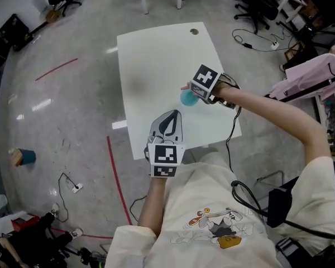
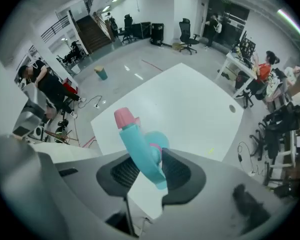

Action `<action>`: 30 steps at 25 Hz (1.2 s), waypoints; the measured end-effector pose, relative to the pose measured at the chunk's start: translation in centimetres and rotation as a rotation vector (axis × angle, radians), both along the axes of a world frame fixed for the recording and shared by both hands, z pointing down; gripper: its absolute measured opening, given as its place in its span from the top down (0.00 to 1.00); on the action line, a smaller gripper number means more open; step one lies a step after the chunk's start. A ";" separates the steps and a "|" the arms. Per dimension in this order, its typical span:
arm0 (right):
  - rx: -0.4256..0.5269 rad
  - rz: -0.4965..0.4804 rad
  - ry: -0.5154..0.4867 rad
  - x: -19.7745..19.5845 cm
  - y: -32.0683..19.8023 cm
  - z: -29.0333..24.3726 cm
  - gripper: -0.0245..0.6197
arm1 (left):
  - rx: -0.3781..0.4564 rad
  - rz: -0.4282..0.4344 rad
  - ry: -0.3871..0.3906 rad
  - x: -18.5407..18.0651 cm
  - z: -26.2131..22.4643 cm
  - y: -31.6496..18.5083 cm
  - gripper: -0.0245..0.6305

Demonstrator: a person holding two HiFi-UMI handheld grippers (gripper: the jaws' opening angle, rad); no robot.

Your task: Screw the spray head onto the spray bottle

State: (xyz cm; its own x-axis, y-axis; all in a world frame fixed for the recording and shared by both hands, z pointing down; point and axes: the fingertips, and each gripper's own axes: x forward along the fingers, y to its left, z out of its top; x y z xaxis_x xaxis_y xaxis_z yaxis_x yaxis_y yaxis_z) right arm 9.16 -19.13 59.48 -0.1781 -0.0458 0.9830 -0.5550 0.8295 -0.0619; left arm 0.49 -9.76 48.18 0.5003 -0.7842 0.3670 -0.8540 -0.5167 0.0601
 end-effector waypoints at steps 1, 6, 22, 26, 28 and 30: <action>-0.021 0.006 0.005 -0.3 0.0 1.4 0.76 | -0.010 0.000 0.009 -0.1 0.2 0.1 0.95; -0.064 0.001 0.040 -1.0 -0.3 6.1 0.76 | -0.027 0.005 0.014 -0.6 0.7 0.1 0.95; -0.077 -0.013 0.114 -2.1 0.7 8.9 0.76 | -0.029 0.037 -0.002 0.9 1.4 -0.7 0.95; -0.108 0.017 0.073 -2.3 1.0 8.4 0.75 | -0.035 0.037 -0.001 0.8 1.4 -0.7 0.95; -0.108 0.026 0.053 -2.1 0.8 7.4 0.73 | -0.038 0.034 0.001 0.7 1.4 -0.7 0.95; -0.075 0.029 0.025 -1.9 0.0 5.8 0.73 | -0.040 0.035 0.000 0.8 1.5 -0.7 0.95</action>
State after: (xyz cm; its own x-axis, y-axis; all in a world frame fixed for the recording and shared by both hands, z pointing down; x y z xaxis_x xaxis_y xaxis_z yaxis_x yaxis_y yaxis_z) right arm 7.24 -19.12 65.33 -0.1528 0.0230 0.9880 -0.5806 0.8069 -0.1086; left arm 1.26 -10.49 49.65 0.5269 -0.7510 0.3981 -0.8357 -0.5431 0.0816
